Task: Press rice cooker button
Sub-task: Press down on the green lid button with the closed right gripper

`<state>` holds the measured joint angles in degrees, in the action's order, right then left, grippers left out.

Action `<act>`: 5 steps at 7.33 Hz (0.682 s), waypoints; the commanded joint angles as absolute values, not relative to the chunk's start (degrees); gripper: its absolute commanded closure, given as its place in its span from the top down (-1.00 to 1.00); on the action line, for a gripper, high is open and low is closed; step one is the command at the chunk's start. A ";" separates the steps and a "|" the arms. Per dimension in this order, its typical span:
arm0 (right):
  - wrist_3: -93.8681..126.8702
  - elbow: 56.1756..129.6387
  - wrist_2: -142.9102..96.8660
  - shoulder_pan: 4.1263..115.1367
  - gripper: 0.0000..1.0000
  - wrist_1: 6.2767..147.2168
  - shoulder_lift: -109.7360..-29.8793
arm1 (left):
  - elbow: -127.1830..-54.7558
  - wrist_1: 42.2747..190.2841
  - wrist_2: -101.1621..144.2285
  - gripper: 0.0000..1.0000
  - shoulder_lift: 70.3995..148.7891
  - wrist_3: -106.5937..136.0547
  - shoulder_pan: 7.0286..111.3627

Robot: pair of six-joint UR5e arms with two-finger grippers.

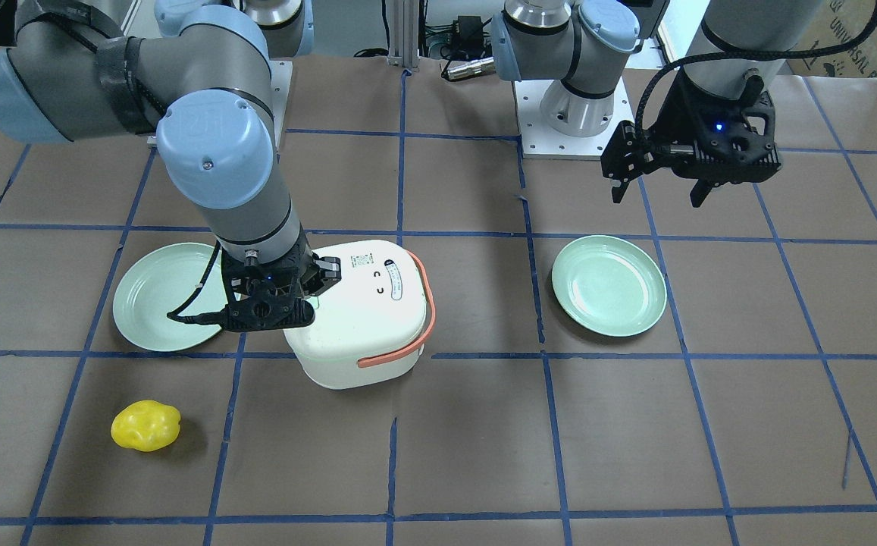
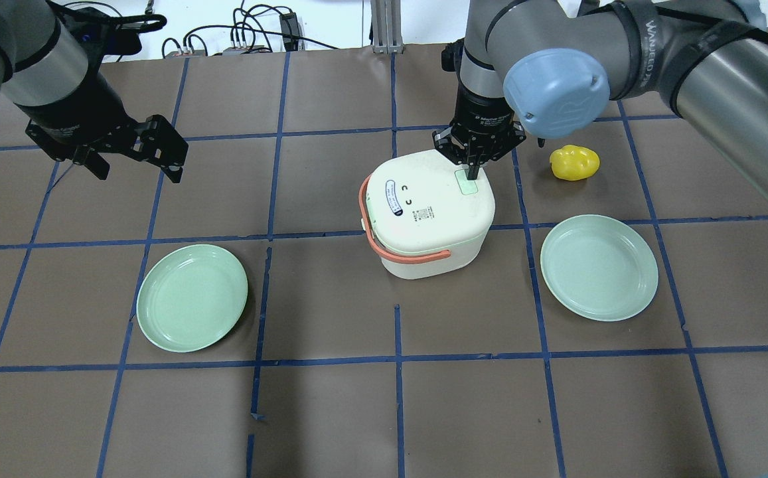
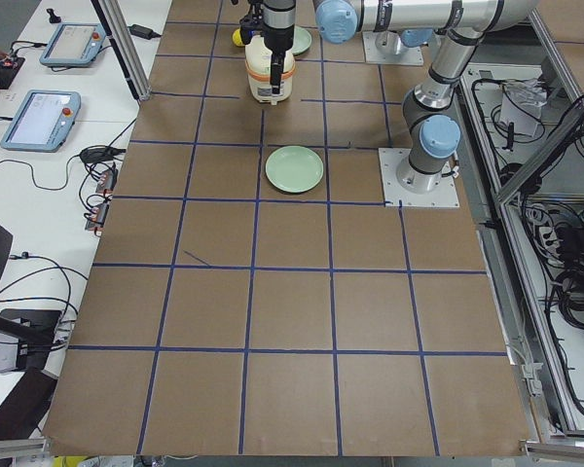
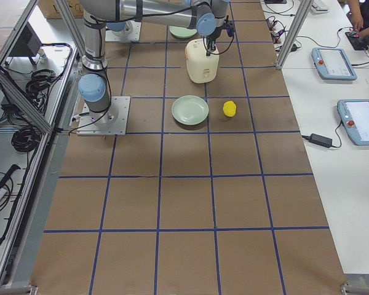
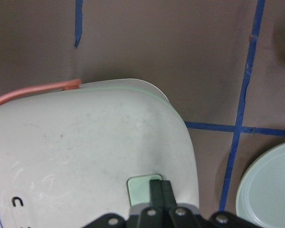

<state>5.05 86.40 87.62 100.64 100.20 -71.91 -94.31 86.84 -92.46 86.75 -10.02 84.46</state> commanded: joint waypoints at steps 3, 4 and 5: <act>5.27 86.40 87.54 100.63 -0.76 100.20 -71.89 | -94.31 86.84 -92.46 1.00 86.75 -10.02 84.46; 5.27 86.40 87.63 100.72 -0.76 100.20 -71.89 | -94.31 86.84 -92.46 1.00 86.75 -10.02 84.46; 5.36 86.40 87.63 100.72 -0.76 100.20 -71.55 | -94.31 86.84 -92.46 1.00 86.75 -10.02 84.46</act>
